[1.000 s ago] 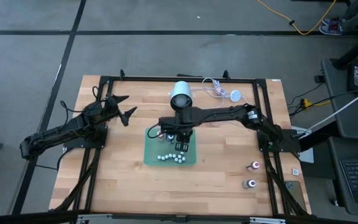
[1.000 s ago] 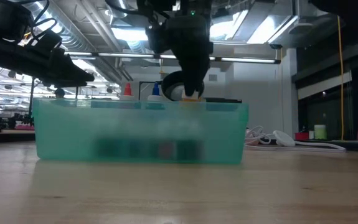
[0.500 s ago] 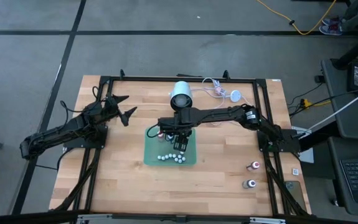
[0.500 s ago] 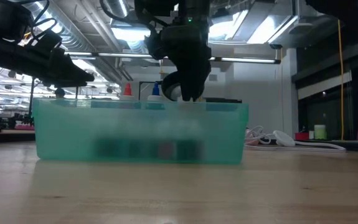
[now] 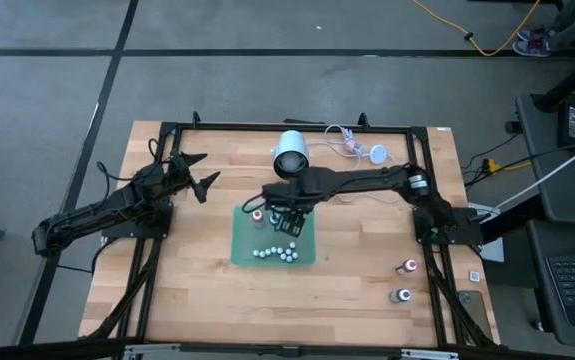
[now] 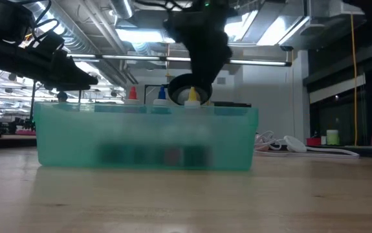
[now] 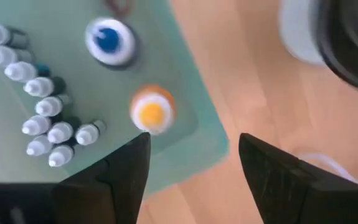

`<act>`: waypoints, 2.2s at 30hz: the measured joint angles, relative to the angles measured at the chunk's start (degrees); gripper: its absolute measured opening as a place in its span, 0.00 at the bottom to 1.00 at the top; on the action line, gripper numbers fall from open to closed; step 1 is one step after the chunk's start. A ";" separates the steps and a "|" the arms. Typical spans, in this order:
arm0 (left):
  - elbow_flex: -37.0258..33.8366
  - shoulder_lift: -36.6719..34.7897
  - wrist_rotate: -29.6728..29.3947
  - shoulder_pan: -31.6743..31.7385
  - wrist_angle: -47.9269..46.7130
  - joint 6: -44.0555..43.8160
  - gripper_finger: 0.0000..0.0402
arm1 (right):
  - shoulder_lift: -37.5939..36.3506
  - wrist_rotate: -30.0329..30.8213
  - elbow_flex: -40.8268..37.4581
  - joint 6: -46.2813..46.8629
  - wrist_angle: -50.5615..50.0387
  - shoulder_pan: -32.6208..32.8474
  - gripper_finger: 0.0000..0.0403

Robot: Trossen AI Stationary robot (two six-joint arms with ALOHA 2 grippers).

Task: Pick & Place food coloring
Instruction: Put the large red food coloring bottle into the bin

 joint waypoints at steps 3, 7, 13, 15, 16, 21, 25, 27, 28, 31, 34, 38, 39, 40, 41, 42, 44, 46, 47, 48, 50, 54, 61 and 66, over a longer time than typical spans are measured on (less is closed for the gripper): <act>0.00 0.01 0.00 -0.01 0.00 0.00 0.90 | -4.11 1.19 -4.91 5.29 1.37 0.12 0.61; 0.00 0.02 0.00 -0.02 0.02 0.00 0.90 | -9.24 1.06 -11.89 15.10 2.52 0.72 0.61; 0.00 0.02 0.00 -0.02 0.00 0.00 0.90 | -17.73 -2.10 -21.67 27.74 2.67 2.19 0.61; 0.00 0.01 0.00 0.00 0.02 0.00 0.90 | -20.38 -2.83 -24.48 30.79 2.42 3.16 0.61; 0.00 0.00 0.00 -0.02 0.00 0.00 0.90 | -21.91 -3.06 -26.04 32.02 2.59 3.73 0.61; 0.00 0.00 0.00 -0.01 0.00 0.00 0.90 | -27.84 -3.84 -32.68 36.83 2.30 6.79 0.68; -0.02 0.01 0.00 -0.02 0.00 0.00 0.90 | -32.13 -4.18 -37.18 40.01 1.92 9.49 0.77; -0.01 0.02 0.00 -0.02 0.01 0.00 0.90 | -34.18 -4.25 -39.36 42.42 1.84 11.15 0.80; -0.02 0.00 0.00 0.00 0.00 0.00 0.90 | -35.26 -4.40 -40.42 43.82 1.39 12.05 0.81; -0.01 0.01 0.00 -0.01 0.01 0.00 0.90 | -37.77 -5.78 -43.42 49.64 0.18 15.06 0.82; -0.01 0.01 0.00 -0.01 0.00 0.00 0.90 | -40.36 -6.59 -46.86 54.93 -0.48 18.11 0.81; -0.02 0.01 0.00 -0.01 0.00 0.00 0.90 | -43.22 -8.61 -51.49 59.62 -0.43 21.96 0.81; 0.00 0.00 0.00 -0.02 0.00 0.00 0.90 | -43.93 -9.54 -52.44 60.35 -0.43 22.86 0.81; 0.00 0.02 0.00 -0.02 0.00 0.00 0.90 | -44.48 -10.12 -53.23 60.81 -0.42 23.78 0.81; 0.00 0.00 0.00 -0.02 0.02 0.00 0.90 | -44.91 -10.68 -54.03 61.18 -0.42 24.69 0.81; 0.00 0.02 0.00 -0.02 0.00 0.00 0.90 | -45.45 -10.76 -54.85 61.88 -0.37 25.57 0.81; -0.02 0.02 0.00 -0.02 0.00 0.00 0.90 | -46.82 -10.78 -56.39 63.22 -0.31 27.26 0.81; -0.01 0.01 0.00 -0.01 0.01 0.00 0.90 | -47.70 -11.89 -57.76 64.49 -0.41 28.70 0.81; 0.00 0.00 0.00 -0.02 0.00 0.00 0.90 | -48.05 -12.54 -58.54 65.42 -0.28 29.41 0.81; -0.02 0.00 0.00 -0.02 0.00 0.00 0.90 | -48.42 -13.19 -59.35 66.15 -0.21 30.06 0.81; -0.02 0.01 0.00 -0.01 0.00 0.00 0.90 | -49.05 -15.10 -60.75 67.01 0.09 31.29 0.81; -0.02 0.01 0.00 -0.01 0.00 0.00 0.90 | -49.77 -18.27 -62.96 68.78 0.82 33.88 0.81; -0.02 0.00 0.00 0.00 0.00 0.00 0.90 | -50.71 -21.95 -67.34 69.76 5.68 36.94 0.81; 0.00 0.02 0.00 -0.01 0.00 0.00 0.90 | -50.69 -22.24 -69.26 69.71 8.92 37.57 0.81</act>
